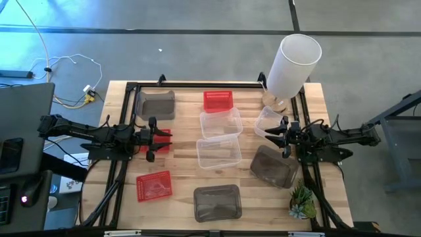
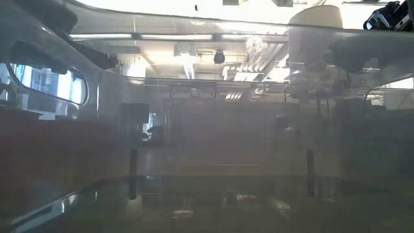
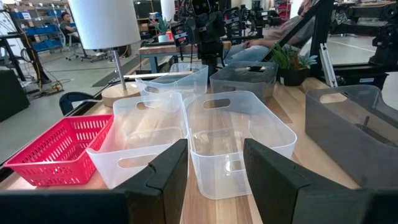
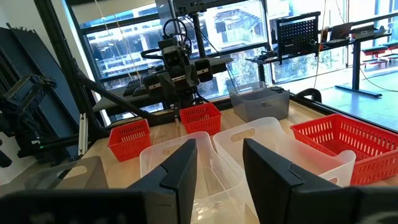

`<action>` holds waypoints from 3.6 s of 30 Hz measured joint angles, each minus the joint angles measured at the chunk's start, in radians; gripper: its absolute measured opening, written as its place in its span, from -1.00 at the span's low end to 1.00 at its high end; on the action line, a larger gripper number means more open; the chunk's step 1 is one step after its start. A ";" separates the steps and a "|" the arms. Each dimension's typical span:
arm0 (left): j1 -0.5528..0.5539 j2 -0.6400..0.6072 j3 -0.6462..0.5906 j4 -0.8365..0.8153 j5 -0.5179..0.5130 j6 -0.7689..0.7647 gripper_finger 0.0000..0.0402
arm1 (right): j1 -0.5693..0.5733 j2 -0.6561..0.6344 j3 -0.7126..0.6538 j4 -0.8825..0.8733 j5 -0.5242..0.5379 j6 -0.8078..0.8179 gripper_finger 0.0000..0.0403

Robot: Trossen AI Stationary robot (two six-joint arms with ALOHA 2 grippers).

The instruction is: Stack baskets by color

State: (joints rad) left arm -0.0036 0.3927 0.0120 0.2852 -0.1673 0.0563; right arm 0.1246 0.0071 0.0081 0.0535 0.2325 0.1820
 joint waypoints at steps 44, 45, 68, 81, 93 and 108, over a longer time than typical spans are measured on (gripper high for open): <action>0.042 0.013 0.122 0.054 -0.072 0.007 -0.28 | 0.000 0.000 0.000 0.000 0.000 0.000 -0.41; 0.051 0.018 0.148 0.001 -0.089 0.007 -0.28 | 0.000 0.000 0.000 0.000 0.000 0.000 -0.41; 0.218 0.263 0.759 -1.014 -0.132 -0.195 -0.28 | 0.000 0.000 0.000 0.000 0.000 0.000 -0.41; 0.309 0.532 0.843 -1.276 -0.045 -0.045 -0.28 | 0.000 0.000 0.000 0.000 0.000 0.000 -0.41; 0.313 0.767 0.843 -1.320 -0.024 -0.007 -0.28 | 0.000 0.000 0.000 0.000 0.000 0.000 -0.41; 0.313 0.949 0.843 -1.358 -0.079 -0.022 -0.28 | 0.000 0.000 0.000 0.000 0.000 0.000 -0.41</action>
State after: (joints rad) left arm 0.3092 1.3417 0.8547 -1.0730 -0.2466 0.0342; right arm 0.1249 0.0071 0.0081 0.0536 0.2325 0.1822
